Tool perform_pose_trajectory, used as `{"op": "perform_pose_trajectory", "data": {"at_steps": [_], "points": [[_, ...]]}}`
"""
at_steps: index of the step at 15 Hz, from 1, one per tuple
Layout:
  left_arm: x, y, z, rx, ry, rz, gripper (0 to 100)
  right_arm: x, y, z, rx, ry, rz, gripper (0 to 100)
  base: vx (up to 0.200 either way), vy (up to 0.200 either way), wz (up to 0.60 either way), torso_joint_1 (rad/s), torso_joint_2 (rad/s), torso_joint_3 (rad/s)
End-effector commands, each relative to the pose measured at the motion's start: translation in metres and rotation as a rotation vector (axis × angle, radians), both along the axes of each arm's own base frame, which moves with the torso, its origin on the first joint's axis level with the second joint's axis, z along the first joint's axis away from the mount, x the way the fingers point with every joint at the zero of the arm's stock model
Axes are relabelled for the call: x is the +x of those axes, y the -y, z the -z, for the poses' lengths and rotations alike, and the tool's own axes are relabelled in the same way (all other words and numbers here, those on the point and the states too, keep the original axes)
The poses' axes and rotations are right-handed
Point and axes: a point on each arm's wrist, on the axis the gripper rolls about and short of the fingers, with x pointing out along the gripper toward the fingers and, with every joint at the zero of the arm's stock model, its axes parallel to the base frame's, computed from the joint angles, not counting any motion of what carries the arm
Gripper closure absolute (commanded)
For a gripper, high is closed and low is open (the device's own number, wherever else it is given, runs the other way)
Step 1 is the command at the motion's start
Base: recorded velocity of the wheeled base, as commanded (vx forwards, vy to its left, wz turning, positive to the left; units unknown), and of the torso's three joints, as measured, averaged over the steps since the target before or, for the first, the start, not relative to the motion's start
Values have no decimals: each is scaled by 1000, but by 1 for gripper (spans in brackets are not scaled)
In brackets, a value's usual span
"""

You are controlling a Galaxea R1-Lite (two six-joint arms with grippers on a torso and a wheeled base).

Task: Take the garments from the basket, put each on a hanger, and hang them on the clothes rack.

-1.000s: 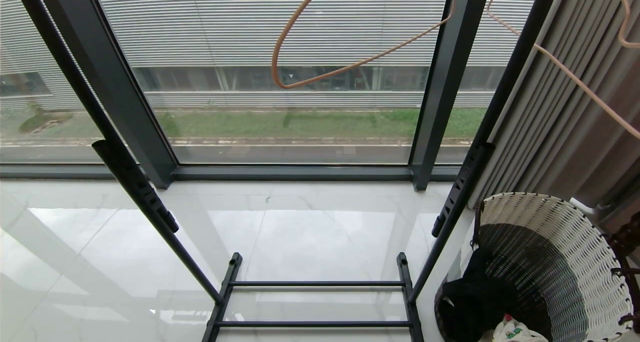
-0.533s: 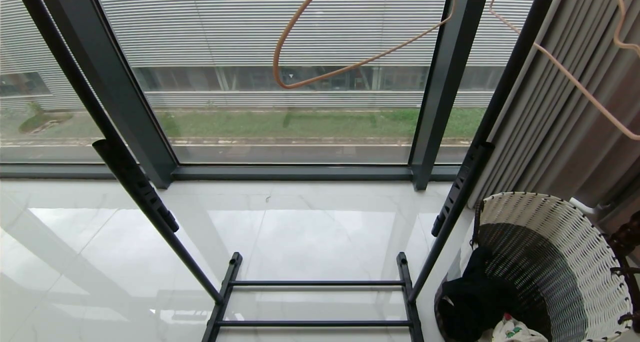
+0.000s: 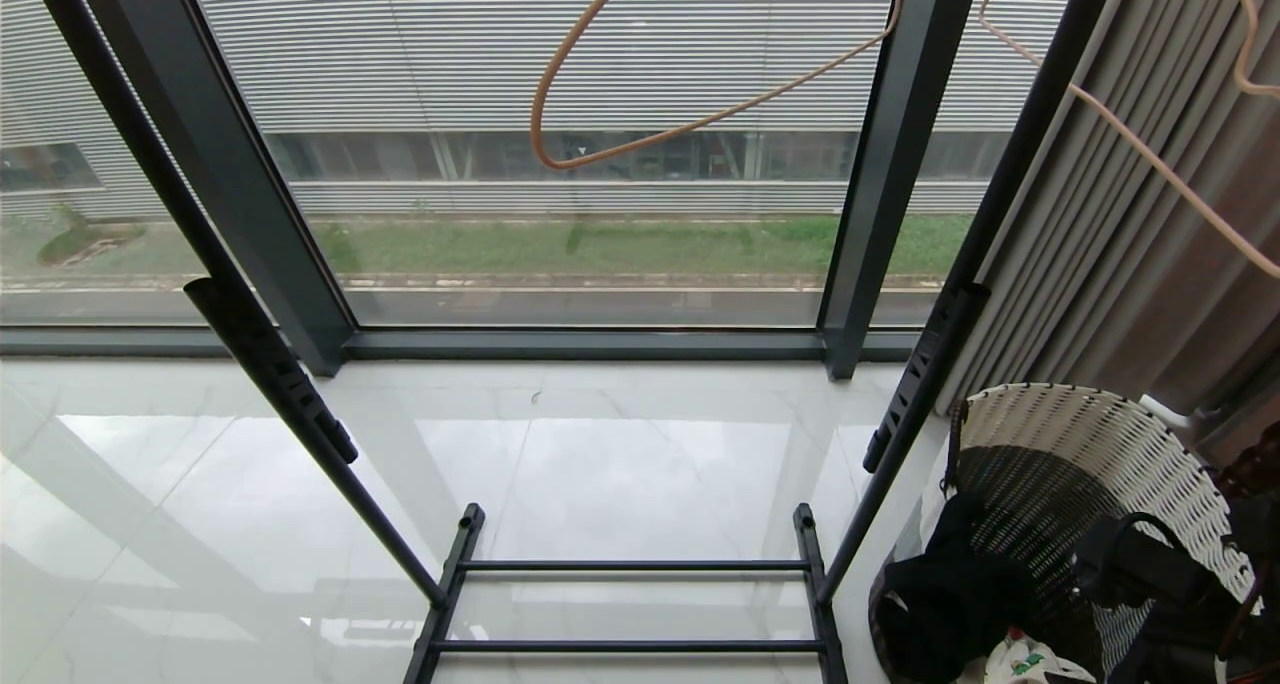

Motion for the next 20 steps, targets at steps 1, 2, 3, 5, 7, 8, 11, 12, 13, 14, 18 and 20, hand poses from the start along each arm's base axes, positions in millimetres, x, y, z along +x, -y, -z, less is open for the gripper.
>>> {"op": "perform_pose_trajectory", "data": {"at_steps": [1, 2, 3, 5, 7, 8, 11, 12, 13, 14, 18, 20], "points": [[0, 0, 0, 1, 1, 0, 0, 27, -5, 24, -49, -117, 0, 0, 0, 0, 0, 0, 0, 0], [0, 0, 0, 1, -1, 0, 0, 28, -5, 25, -51, -122, 2, 0, 0, 0, 0, 0, 0, 0], [0, 0, 0, 1, 1, 0, 0, 28, -5, 26, -52, -128, 2, 0, 0, 0, 0, 0, 0, 0], [0, 0, 0, 1, 1, 0, 0, 27, -5, 27, -52, -136, 1, 0, 0, 0, 0, 0, 0, 0], [0, 0, 0, 1, 1, 0, 0, 28, -6, 26, -45, -130, -5, 0, 0, 0, 0, 0, 0, 0], [0, 0, 0, 1, 1, 0, 0, 29, -8, 24, -20, -122, -29, 0, 0, 0, 0, 0, 0, 0], [0, 0, 0, 1, 1, 0, 0, 26, -14, 18, 20, -97, -93, 0, 0, 0, 0, 0, 0, 0], [0, 0, 0, 1, 1, 0, 0, 24, -15, 19, 19, -98, -100, 0, 0, 0, 0, 0, 0, 0], [0, 0, 0, 1, 1, 0, 0, 24, -16, 19, 13, -99, -106, 0, 0, 0, 0, 0, 0, 0], [0, 0, 0, 1, 1, 0, 0, 23, -16, 19, 8, -100, -105, 0, 0, 0, 0, 0, 0, 0], [0, 0, 0, 2, 1, 0, 0, 16, -11, 28, -105, -127, -47, 0, 0, 0, 0, 0, 0, 0], [0, 0, 0, 2, 1, 0, 0, 16, -11, 32, -123, -143, -33, 0, 0, 0, 0, 0, 0, 0]]}}
